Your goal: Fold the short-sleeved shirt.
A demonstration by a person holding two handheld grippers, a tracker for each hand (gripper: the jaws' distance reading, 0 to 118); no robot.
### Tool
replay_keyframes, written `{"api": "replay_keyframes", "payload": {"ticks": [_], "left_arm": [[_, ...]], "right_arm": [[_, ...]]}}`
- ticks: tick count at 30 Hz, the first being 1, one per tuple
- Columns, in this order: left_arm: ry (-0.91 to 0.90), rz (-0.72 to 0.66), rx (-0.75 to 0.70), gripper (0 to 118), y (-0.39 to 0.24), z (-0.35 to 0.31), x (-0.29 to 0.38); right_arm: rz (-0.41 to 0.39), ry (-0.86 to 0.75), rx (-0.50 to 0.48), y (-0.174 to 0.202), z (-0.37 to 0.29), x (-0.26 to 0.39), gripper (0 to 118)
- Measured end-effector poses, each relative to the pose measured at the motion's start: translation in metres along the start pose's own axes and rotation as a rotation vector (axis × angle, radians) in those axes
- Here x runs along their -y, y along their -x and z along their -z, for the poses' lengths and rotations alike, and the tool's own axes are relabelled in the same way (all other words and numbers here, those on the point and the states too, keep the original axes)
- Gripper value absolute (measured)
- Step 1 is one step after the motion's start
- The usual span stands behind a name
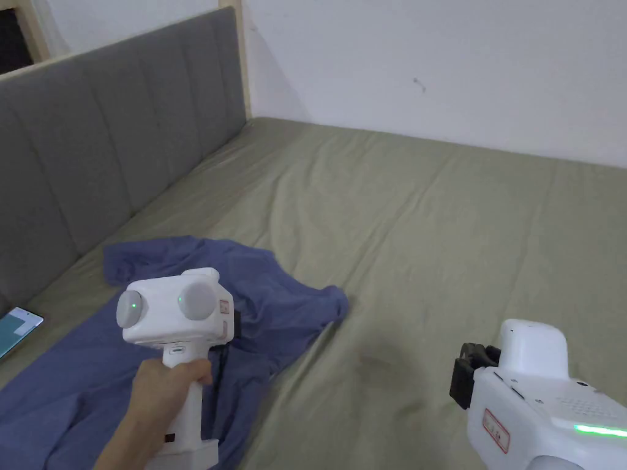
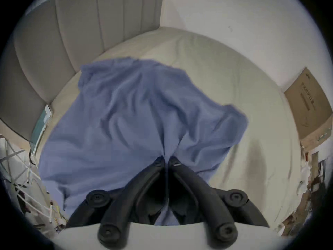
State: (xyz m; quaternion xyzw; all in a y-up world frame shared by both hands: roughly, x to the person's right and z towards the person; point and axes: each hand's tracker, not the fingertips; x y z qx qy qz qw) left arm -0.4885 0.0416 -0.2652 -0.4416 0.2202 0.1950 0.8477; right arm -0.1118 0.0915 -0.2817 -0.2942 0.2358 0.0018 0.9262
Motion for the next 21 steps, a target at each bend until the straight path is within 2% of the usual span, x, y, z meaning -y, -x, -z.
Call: {"api": "replay_keyframes", "payload": {"ticks": [2,5,10,12,16,21], "left_arm": [[-0.046,-0.006,0.025,1,-0.012,-0.019,-0.011],[-0.121,0.064,0.076,1,-0.047,-0.047,-0.026],[-0.214,0.241,0.287,1,-0.146,-0.104,-0.027],[-0.249,0.31,0.373,1,-0.194,-0.127,-0.016],[-0.249,0.461,0.633,1,-0.277,-0.168,0.021],[-0.16,0.597,0.822,1,-0.35,-0.179,0.095]], "right_arm": [[0.027,-0.016,0.007,-0.01,-0.008,-0.002,0],[0.048,-0.056,0.045,-0.027,-0.025,-0.007,0],[0.118,-0.133,0.139,-0.07,-0.06,-0.019,0],[0.148,-0.17,0.191,-0.091,-0.082,-0.024,0],[0.121,-0.241,0.35,-0.127,-0.125,-0.029,0],[0.216,-0.283,0.443,-0.17,-0.165,-0.02,0]]}}
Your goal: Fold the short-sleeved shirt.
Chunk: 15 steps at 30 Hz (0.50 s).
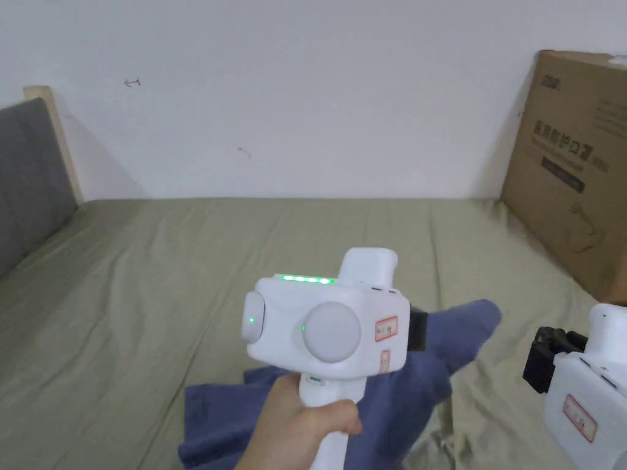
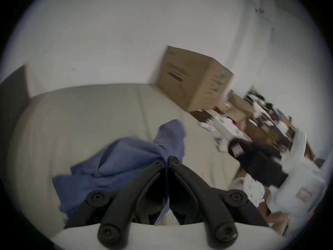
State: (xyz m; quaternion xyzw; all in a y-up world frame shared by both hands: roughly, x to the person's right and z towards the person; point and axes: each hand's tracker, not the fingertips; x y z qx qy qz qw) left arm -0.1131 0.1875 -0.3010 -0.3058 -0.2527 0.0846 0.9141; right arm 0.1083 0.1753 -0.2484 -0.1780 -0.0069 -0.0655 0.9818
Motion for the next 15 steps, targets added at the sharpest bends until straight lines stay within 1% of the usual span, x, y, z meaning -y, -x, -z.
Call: {"api": "replay_keyframes", "payload": {"ticks": [1,2,3,5,6,8,9,12,13,14,15], "left_arm": [[0.021,0.013,0.039,1,-0.008,0.012,0.009],[0.086,0.011,0.036,1,-0.017,0.029,0.021],[0.14,0.035,0.004,1,-0.022,0.047,0.037],[0.225,0.119,-0.104,1,-0.029,0.087,0.073],[0.308,0.16,-0.152,1,-0.029,0.11,0.093],[0.442,0.169,-0.175,1,-0.024,0.144,0.131],[0.51,0.14,-0.18,1,-0.021,0.154,0.148],[0.541,0.108,-0.223,1,-0.015,0.164,0.175],[0.49,0.099,-0.214,2,-0.014,0.162,0.174],[0.483,0.094,-0.209,3,-0.015,0.161,0.17],[0.499,0.072,-0.208,8,-0.013,0.159,0.164]], "right_arm": [[0.011,0.001,0.016,-0.006,-0.001,0.0,0],[0.024,0.005,0.03,-0.014,-0.001,0.001,0],[0.033,0.01,0.041,-0.02,-0.001,0.003,0],[0.045,0.027,0.054,-0.028,0.002,0.009,0],[0.049,0.038,0.058,-0.031,0.004,0.013,0],[0.059,0.068,0.058,-0.035,0.007,0.02,0],[0.063,0.079,0.053,-0.037,0.011,0.023,0],[0.066,0.109,0.048,-0.04,0.017,0.029,0],[0.063,0.113,0.054,-0.04,0.02,0.03,0],[0.064,0.12,0.058,-0.04,0.022,0.031,0],[0.067,0.125,0.058,-0.04,0.023,0.031,0]]}}
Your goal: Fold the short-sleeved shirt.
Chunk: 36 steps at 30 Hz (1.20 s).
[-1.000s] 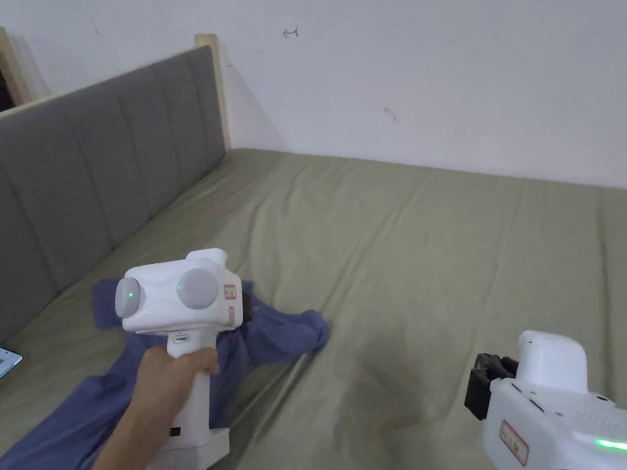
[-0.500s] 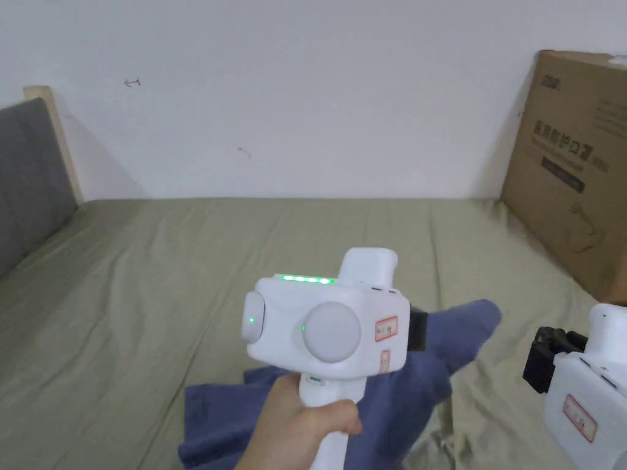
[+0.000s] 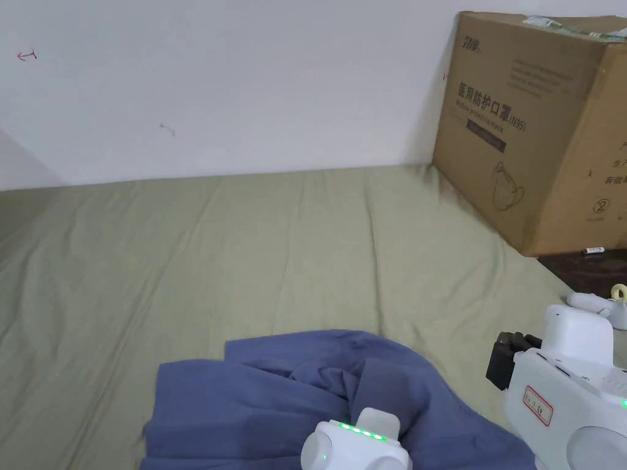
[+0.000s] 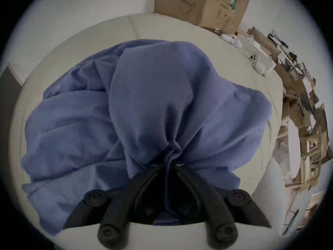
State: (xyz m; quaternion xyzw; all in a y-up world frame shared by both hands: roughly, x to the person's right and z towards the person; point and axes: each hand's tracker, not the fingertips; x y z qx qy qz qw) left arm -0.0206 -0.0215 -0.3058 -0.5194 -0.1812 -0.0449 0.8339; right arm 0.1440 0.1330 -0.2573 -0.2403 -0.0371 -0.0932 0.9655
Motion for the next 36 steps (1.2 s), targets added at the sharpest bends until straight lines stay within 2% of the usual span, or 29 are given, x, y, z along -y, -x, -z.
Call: {"api": "replay_keyframes", "payload": {"ticks": [2,3,4,5,6,8,9,10,11,12,13,15,19,21,26,27,29,30,31,33,36], "left_arm": [[0.005,-0.031,0.067,34,0.008,-0.007,-0.006],[-0.006,-0.059,0.087,53,0.012,-0.013,-0.011],[-0.015,-0.08,0.105,78,0.016,-0.019,-0.015],[-0.029,-0.103,0.138,93,0.022,-0.029,-0.017],[-0.04,-0.105,0.177,102,0.028,-0.039,-0.02],[-0.08,-0.101,0.188,101,0.041,-0.061,-0.024],[-0.118,-0.097,0.142,101,0.051,-0.072,-0.026],[-0.14,-0.102,0.109,93,0.06,-0.082,-0.026],[-0.174,-0.115,0.077,74,0.071,-0.093,-0.024],[-0.204,-0.117,0.043,42,0.082,-0.1,-0.022],[-0.199,-0.118,0.015,0,0.09,-0.103,-0.017],[-0.167,-0.114,-0.067,0,0.104,-0.1,0.004],[-0.124,-0.178,-0.076,0,0.127,-0.086,0.048],[-0.098,-0.213,-0.09,0,0.143,-0.083,0.048],[-0.194,-0.309,-0.122,1,0.195,-0.092,0.017],[-0.195,-0.323,-0.126,10,0.21,-0.093,0.005],[-0.222,-0.314,-0.181,69,0.239,-0.091,-0.018],[-0.227,-0.306,-0.215,93,0.256,-0.086,-0.028],[-0.224,-0.305,-0.238,104,0.271,-0.079,-0.036],[-0.164,-0.337,-0.302,99,0.3,-0.061,-0.052],[-0.108,-0.386,-0.28,99,0.328,-0.033,-0.058]], "right_arm": [[0.007,0.007,-0.009,0.001,0.002,0.001,0],[0.007,0.01,-0.012,0.003,0.003,0.001,0],[0.003,0.012,-0.014,0.005,0.003,0.001,0],[-0.006,0.014,-0.018,0.008,0.004,0.001,0],[-0.016,0.015,-0.022,0.011,0.005,0.0,0],[-0.024,0.017,-0.03,0.017,0.007,0.0,0],[-0.024,0.019,-0.039,0.02,0.008,0.0,0],[-0.023,0.022,-0.05,0.023,0.009,0.001,0],[-0.023,0.025,-0.066,0.027,0.01,0.002,0],[-0.025,0.03,-0.077,0.031,0.012,0.003,0],[-0.03,0.036,-0.087,0.035,0.014,0.005,0],[-0.044,0.054,-0.105,0.044,0.019,0.011,0],[-0.088,0.106,-0.133,0.061,0.033,0.024,0],[-0.103,0.126,-0.147,0.069,0.041,0.029,0],[-0.129,0.159,-0.173,0.082,0.061,0.034,0],[-0.135,0.164,-0.173,0.084,0.065,0.034,0],[-0.139,0.174,-0.175,0.087,0.072,0.036,0],[-0.139,0.183,-0.177,0.088,0.076,0.037,0],[-0.139,0.189,-0.179,0.088,0.08,0.038,0],[-0.143,0.206,-0.179,0.089,0.088,0.042,0],[-0.152,0.232,-0.171,0.09,0.1,0.048,0]]}}
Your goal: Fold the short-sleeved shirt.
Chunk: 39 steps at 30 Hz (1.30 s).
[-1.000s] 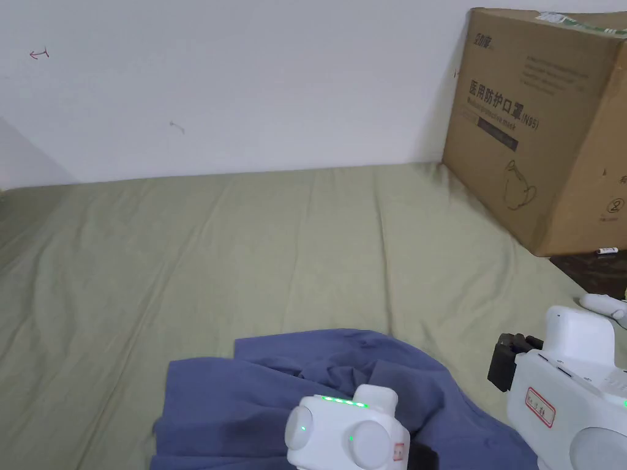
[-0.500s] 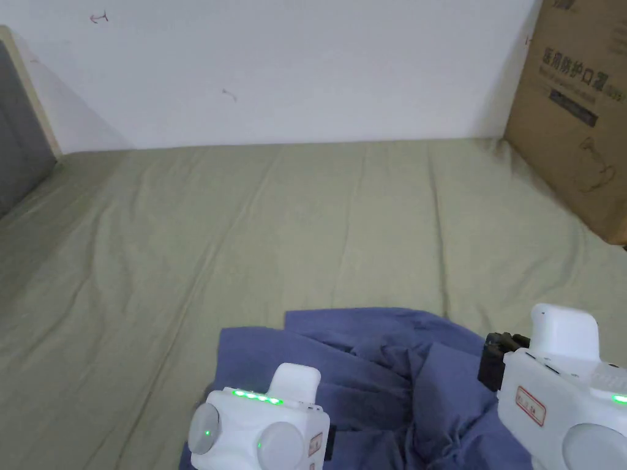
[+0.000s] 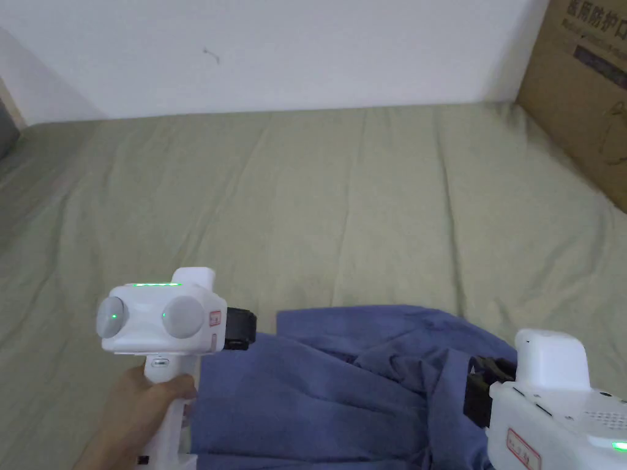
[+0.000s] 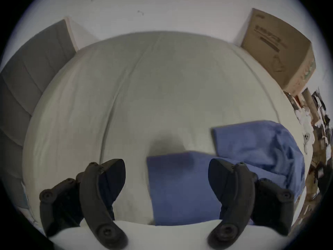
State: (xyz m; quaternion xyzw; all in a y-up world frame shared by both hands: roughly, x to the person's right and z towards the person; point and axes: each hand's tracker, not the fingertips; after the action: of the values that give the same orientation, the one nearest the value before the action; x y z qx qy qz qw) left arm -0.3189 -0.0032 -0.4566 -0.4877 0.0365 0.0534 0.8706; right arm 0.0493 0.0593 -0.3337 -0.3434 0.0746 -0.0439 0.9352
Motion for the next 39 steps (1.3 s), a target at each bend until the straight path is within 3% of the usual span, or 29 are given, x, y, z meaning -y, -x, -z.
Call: {"api": "replay_keyframes", "payload": {"ticks": [1,3,5,6,8,9,12,14,16,17,19,20,25,27,29,31,32,33,34,35,36,39], "left_arm": [[0.028,-0.009,0.003,98,0.002,0.011,-0.001],[0.067,-0.03,0.009,77,0.006,0.032,0.002],[0.063,-0.012,0.0,72,0.004,0.042,0.011],[0.04,0.008,-0.01,61,0.0,0.035,0.009],[0.022,0.043,-0.061,5,-0.005,0.02,0.008],[0.005,0.082,-0.121,1,-0.008,0.015,0.008],[0.016,0.087,-0.047,1,-0.007,0.007,0.015],[0.016,0.077,-0.054,1,-0.007,0.005,0.02],[0.007,0.041,-0.034,1,-0.001,0.0,0.02],[-0.002,0.019,-0.029,2,0.001,-0.002,0.021],[0.002,0.011,-0.014,1,0.002,-0.004,0.022],[-0.003,0.016,-0.015,2,0.003,-0.009,0.02],[-0.006,0.036,-0.015,2,0.003,-0.011,0.019],[-0.002,0.031,-0.01,1,0.004,-0.008,0.021],[0.002,0.025,-0.005,2,0.004,-0.009,0.019],[0.0,0.019,-0.004,1,0.004,-0.008,0.02],[0.0,0.018,-0.005,1,0.004,-0.009,0.019],[0.001,0.02,-0.008,1,0.004,-0.009,0.019],[0.002,0.015,-0.012,2,0.003,-0.009,0.019],[0.003,0.008,-0.012,1,0.003,-0.011,0.018],[0.003,0.006,-0.009,1,0.004,-0.016,0.017],[-0.03,0.013,-0.015,1,0.004,-0.039,0.012]], "right_arm": [[0.0,0.01,-0.001,-0.001,0.004,0.001,0],[0.002,0.028,-0.001,-0.002,0.011,0.003,0],[0.003,0.045,0.003,-0.003,0.017,0.006,0],[0.002,0.052,0.002,-0.004,0.02,0.007,0],[-0.001,0.059,-0.001,-0.006,0.023,0.007,0],[0.003,0.064,-0.008,-0.008,0.025,0.006,0],[0.034,0.082,-0.089,-0.013,0.036,-0.007,0],[0.006,0.137,-0.169,-0.016,0.054,-0.029,1],[-0.093,0.15,-0.195,-0.01,0.078,-0.052,6],[-0.15,0.144,-0.181,-0.007,0.092,-0.063,25],[-0.254,0.226,-0.163,0.001,0.126,-0.081,91],[-0.261,0.222,-0.187,0.003,0.143,-0.089,94],[-0.327,0.355,-0.137,0.006,0.222,-0.098,94],[-0.316,0.41,-0.111,0.002,0.239,-0.095,93],[-0.319,0.475,-0.089,-0.002,0.249,-0.088,68],[-0.288,0.435,-0.111,-0.005,0.249,-0.083,64],[-0.29,0.44,-0.112,-0.004,0.246,-0.088,47],[-0.286,0.434,-0.115,-0.003,0.241,-0.092,18],[-0.276,0.406,-0.092,-0.002,0.237,-0.096,3],[-0.27,0.401,-0.045,-0.004,0.235,-0.1,3],[-0.21,0.414,-0.112,-0.008,0.233,-0.105,3],[-0.08,0.363,-0.117,-0.023,0.207,-0.122,3]]}}
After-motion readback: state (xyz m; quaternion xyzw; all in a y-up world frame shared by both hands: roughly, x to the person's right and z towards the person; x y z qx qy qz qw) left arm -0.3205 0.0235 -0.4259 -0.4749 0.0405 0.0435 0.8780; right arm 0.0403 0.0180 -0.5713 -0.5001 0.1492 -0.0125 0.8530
